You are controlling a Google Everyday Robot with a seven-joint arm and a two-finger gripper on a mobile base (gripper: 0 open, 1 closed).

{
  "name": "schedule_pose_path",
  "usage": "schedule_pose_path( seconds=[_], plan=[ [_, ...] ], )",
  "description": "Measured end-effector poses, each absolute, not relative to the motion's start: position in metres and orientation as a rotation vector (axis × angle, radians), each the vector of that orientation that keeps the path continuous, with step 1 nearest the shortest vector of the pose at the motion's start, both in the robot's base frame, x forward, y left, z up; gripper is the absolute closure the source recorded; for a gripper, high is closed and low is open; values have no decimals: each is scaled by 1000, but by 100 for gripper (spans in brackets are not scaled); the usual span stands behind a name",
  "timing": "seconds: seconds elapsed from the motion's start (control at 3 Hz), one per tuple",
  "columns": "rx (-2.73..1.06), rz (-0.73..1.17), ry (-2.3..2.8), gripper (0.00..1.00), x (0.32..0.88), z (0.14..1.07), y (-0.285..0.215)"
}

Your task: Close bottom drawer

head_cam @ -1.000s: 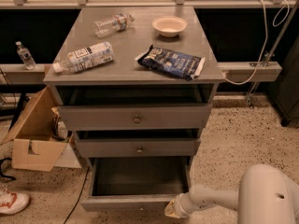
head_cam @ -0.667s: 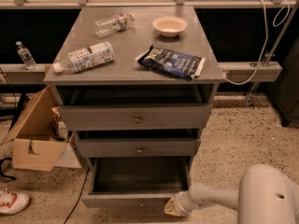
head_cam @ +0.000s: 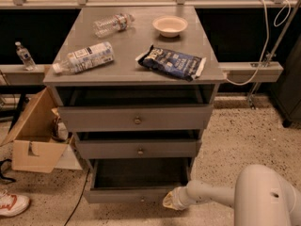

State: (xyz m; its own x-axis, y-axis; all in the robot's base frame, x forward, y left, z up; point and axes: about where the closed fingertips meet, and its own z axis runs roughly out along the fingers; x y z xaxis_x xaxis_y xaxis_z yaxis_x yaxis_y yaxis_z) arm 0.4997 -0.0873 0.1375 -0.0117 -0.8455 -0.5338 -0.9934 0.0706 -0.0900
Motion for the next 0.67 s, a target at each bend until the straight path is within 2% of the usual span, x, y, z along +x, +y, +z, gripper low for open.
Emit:
schedule_pose_path(
  seconds=[0.67],
  plan=[
    [-1806, 250, 1832, 100, 570, 145, -81]
  ],
)
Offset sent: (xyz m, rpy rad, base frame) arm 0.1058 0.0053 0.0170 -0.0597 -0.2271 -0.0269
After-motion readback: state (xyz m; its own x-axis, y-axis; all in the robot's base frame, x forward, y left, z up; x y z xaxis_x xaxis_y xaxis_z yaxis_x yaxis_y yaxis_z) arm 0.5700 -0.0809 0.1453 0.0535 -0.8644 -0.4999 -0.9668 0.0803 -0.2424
